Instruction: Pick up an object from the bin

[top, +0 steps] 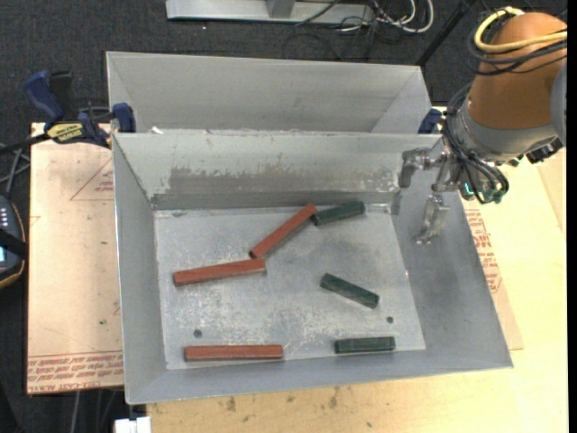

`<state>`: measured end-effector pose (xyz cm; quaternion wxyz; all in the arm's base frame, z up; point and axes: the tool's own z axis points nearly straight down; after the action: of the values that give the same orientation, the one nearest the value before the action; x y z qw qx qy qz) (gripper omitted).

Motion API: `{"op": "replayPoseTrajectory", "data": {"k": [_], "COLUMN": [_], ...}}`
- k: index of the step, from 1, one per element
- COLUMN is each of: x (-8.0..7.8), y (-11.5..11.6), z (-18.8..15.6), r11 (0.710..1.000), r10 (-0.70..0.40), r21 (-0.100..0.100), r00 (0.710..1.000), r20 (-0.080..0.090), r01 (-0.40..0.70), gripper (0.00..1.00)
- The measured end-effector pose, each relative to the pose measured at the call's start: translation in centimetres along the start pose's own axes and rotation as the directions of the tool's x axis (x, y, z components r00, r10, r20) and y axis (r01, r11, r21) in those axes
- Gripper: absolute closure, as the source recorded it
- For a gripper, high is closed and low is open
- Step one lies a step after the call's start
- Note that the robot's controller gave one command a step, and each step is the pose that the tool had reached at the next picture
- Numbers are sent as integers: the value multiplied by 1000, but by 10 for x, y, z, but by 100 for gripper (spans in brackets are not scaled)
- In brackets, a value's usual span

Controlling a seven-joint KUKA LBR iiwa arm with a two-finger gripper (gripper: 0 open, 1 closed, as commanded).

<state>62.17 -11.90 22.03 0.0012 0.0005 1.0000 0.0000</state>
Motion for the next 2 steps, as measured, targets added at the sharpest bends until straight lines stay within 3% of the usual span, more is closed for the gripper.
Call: {"op": "replayPoseTrajectory", "data": {"k": [1,2], "x": [27,37], "y": [1,4], "z": [44,64], "r11": [998,997], "r10": [55,81], "r21": [0,0], "r00": [998,997], "r20": [5,-3], "r01": [-55,-81], "gripper": [0,0]}}
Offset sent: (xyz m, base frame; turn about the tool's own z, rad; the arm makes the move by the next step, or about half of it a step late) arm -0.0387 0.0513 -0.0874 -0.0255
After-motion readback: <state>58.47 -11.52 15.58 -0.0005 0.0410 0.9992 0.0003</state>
